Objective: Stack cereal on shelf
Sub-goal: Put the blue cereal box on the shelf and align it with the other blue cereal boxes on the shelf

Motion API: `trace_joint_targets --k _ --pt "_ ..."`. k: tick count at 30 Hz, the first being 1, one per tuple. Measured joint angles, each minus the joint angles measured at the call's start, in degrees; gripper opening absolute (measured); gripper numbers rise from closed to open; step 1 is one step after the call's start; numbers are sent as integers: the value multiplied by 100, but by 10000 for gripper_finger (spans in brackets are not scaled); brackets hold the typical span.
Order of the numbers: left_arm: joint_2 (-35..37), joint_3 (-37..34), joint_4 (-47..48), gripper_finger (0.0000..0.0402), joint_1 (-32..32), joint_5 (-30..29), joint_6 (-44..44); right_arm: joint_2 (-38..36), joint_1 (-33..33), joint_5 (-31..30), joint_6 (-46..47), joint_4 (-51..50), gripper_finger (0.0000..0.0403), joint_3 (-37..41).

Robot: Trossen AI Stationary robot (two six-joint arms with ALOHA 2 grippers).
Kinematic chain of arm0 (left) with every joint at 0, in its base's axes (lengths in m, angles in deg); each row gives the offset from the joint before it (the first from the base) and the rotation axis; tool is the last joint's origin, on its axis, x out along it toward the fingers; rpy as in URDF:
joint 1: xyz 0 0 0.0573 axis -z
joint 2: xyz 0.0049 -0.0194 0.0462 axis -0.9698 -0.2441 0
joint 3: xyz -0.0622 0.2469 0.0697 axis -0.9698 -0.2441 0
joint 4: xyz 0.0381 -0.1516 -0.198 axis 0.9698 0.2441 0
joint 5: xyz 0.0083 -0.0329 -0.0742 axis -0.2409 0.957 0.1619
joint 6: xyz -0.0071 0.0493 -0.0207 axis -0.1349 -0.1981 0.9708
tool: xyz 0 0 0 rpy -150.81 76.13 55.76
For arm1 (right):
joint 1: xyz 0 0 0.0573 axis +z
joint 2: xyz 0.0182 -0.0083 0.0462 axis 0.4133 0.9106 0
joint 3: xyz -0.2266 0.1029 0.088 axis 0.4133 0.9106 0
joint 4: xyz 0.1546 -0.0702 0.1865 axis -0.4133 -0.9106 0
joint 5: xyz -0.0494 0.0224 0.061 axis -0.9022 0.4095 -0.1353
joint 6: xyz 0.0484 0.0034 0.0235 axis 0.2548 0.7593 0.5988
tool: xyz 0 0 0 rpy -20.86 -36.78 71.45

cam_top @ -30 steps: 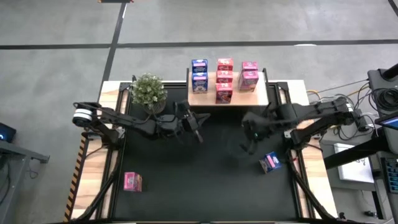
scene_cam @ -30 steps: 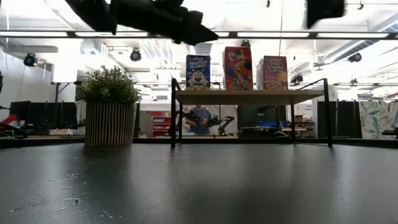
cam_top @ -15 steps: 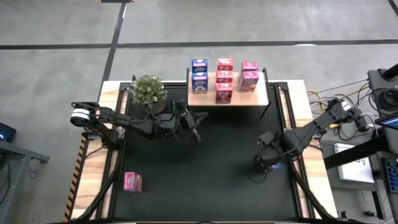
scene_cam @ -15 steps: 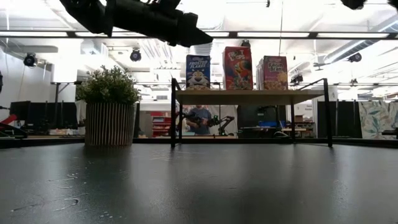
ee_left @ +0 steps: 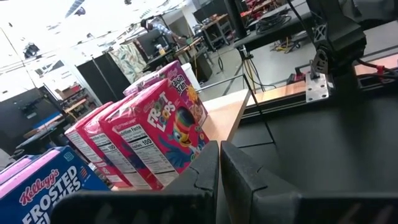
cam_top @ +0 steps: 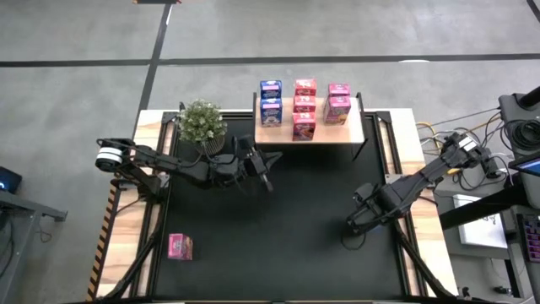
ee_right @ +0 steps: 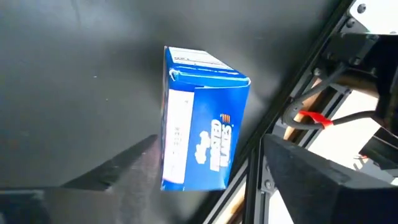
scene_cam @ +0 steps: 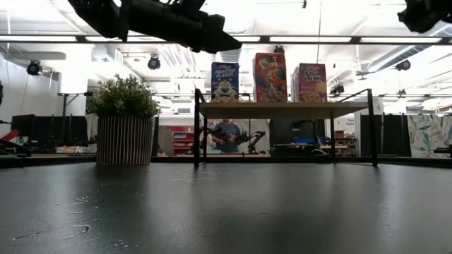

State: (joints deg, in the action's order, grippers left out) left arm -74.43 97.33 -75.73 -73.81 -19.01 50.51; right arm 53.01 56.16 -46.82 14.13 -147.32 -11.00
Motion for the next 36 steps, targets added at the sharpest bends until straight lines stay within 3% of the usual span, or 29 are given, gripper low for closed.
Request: trace_joint_targets --k 4,8,23,29,36 --pt "7 0 0 0 0 -1 20 -4 0 2 -130 376 308 327" --pt "55 0 0 0 40 -8 20 -4 0 0 -175 588 308 565" --pt "1074 4 52 0 575 -5 -27 -7 0 0 -230 642 155 525" --pt "1871 7 703 0 781 -4 -19 -7 -6 -93 -383 609 138 202" --pt "2625 4 1710 0 846 1 374 -9 -252 -1004 -868 632 140 -680"
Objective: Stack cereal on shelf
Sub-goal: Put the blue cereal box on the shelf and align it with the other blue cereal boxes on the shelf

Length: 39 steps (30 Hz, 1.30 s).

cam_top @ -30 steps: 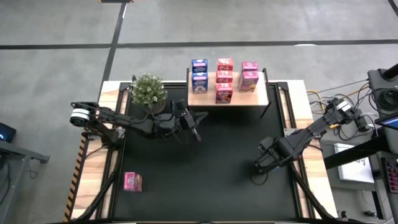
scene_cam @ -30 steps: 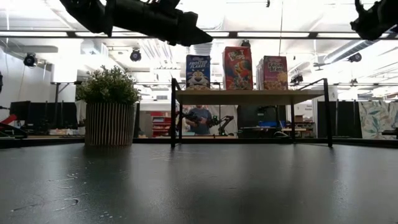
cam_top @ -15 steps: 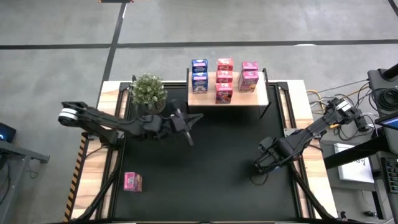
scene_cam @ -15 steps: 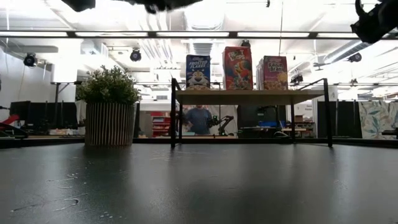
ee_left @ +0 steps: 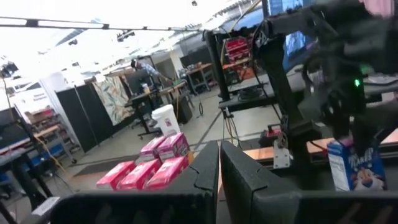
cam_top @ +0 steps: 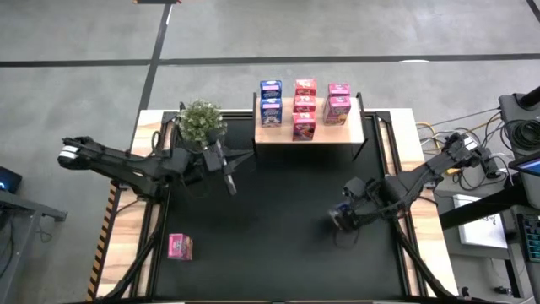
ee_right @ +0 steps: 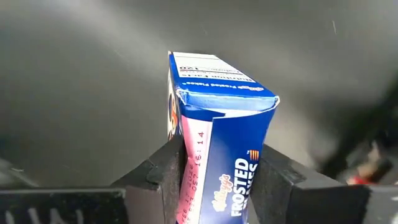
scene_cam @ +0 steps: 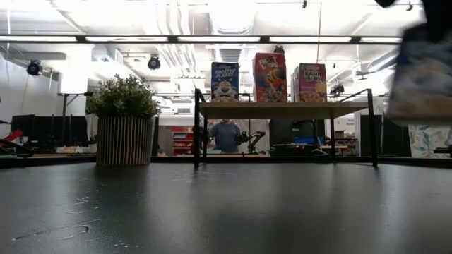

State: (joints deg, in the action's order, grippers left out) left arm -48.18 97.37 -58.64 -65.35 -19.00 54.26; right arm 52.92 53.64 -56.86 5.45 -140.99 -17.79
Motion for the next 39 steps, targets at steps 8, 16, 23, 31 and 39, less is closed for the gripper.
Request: trace_joint_targets --k 8,16,23,31,39 --pt "323 -258 174 0 -2 0 50 30 -1167 -561 -2264 912 135 -1044" --pt "679 -538 146 0 -24 -9 52 665 -2583 -305 -5019 1473 134 -2395" --pt "955 -890 165 0 -129 -9 185 1788 -3377 79 -6872 1248 134 -4069" --pt "926 -1126 140 0 -201 -7 356 3228 -3908 101 -8870 65 134 -6093" --pt "652 -1137 167 0 -245 4 398 3622 -4171 -71 -10385 -4 134 -6285"
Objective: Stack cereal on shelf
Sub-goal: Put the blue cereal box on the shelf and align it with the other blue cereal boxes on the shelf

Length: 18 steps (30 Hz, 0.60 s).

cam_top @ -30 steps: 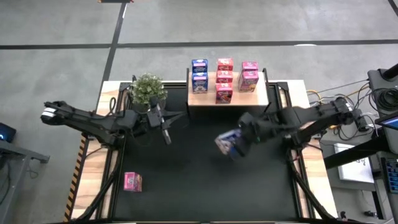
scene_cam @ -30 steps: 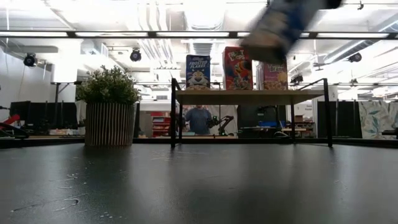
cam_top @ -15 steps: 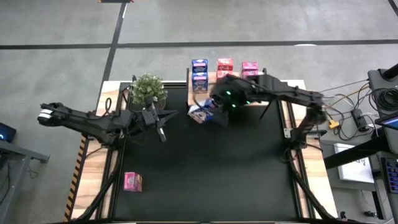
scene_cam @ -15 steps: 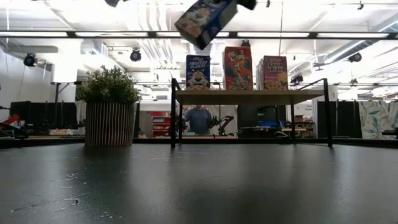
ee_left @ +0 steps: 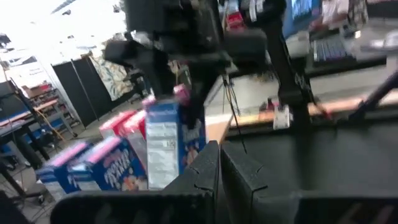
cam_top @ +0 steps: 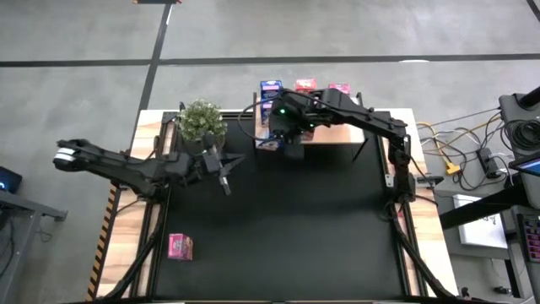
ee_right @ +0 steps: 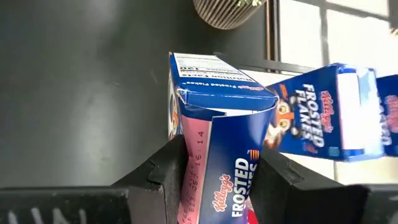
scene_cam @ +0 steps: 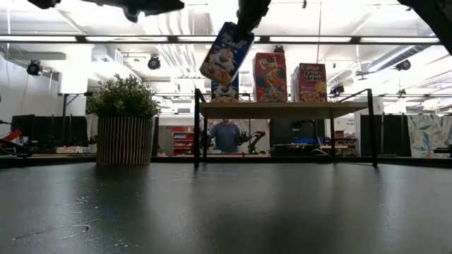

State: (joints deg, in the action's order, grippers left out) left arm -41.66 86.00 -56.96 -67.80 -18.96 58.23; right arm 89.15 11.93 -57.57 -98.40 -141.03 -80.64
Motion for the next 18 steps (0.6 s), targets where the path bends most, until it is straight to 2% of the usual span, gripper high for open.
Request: trace_joint_targets --k 8,18 --pt "-916 -13 67 0 -165 30 -50 28 -31 -342 -541 302 134 7" --pt "-2456 201 -528 0 -850 31 10 30 -41 -444 -600 311 134 9"
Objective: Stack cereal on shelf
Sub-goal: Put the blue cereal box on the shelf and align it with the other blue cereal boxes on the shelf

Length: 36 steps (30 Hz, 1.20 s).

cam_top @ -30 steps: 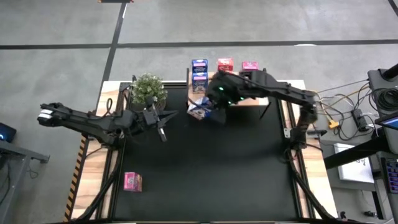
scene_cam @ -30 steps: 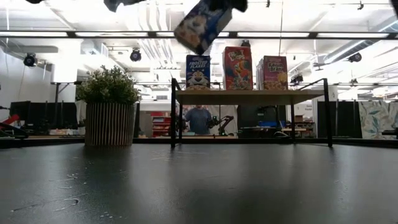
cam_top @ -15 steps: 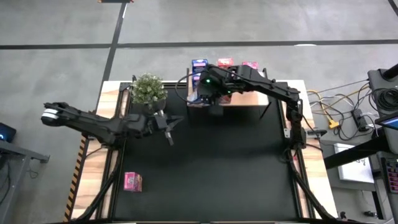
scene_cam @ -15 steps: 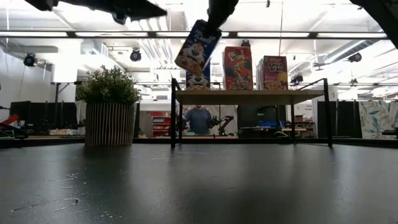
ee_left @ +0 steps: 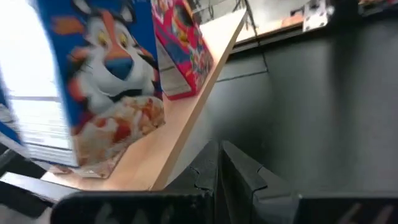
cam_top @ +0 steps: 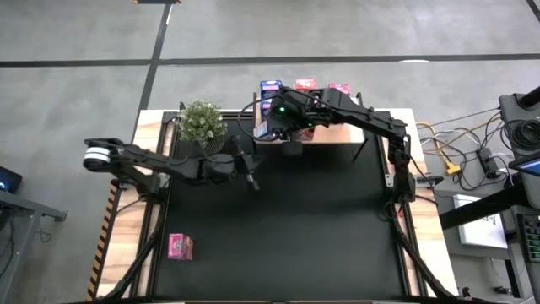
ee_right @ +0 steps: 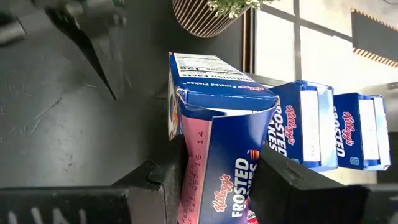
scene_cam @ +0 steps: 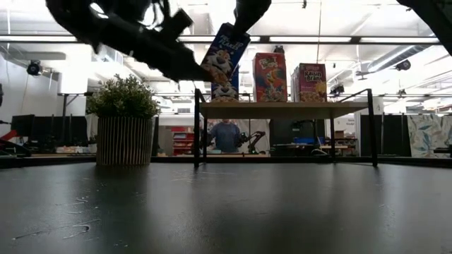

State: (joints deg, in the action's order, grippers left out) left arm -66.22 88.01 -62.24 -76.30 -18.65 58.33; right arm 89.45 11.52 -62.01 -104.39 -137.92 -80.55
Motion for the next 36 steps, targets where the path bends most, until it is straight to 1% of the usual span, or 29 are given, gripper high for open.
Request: trace_joint_targets --k 2,8,14,17,19,29,36 --pt "-254 142 -7 0 -94 -45 -5 0 -16 0 -2 4 134 4" --pt "-742 350 -47 0 -253 -601 -10 0 -57 2 -4 7 134 117" --pt "-912 374 -341 0 -282 -634 -44 7 -104 -28 -10 35 134 339" --pt "-963 374 -448 0 -321 -647 -51 7 -104 -314 -79 97 137 379" --pt "-964 374 -477 0 -339 -651 -33 7 -104 -418 -111 142 143 382" --pt "-964 374 -660 0 -345 -649 6 7 -104 -420 -152 284 200 387" --pt "-964 374 -756 0 -345 -649 99 7 -104 -433 -153 350 216 387"
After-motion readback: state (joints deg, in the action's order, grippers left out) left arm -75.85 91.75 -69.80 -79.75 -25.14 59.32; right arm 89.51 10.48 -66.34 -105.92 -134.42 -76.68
